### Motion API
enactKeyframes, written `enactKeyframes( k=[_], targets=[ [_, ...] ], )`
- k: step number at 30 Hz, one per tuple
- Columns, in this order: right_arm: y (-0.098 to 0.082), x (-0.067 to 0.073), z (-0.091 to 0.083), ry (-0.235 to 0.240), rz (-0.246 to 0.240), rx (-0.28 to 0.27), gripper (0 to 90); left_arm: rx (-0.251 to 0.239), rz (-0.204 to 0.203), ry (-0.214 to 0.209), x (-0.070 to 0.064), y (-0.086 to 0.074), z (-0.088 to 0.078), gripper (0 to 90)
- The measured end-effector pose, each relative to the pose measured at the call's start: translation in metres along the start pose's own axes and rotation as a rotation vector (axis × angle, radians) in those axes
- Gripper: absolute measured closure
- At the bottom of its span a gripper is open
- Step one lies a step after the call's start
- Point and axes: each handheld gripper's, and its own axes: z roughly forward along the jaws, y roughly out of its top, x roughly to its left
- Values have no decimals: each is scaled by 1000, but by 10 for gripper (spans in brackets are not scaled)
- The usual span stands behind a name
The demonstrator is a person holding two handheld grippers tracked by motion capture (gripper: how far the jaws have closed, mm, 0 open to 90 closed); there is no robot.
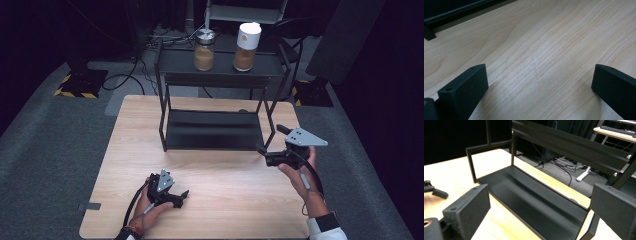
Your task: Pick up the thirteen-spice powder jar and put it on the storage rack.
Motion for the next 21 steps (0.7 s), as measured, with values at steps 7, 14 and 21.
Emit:
enactKeyframes(
  k=[7,14,21],
  targets=[
    [-16,5,0,11,11,20,27,0,0,0,0,0,0,5],
    [-34,8,0,17,36,51,27,0,0,0,0,0,0,5],
    [-54,10,-2,18,65,76,27,0,0,0,0,0,0,5]
  ],
)
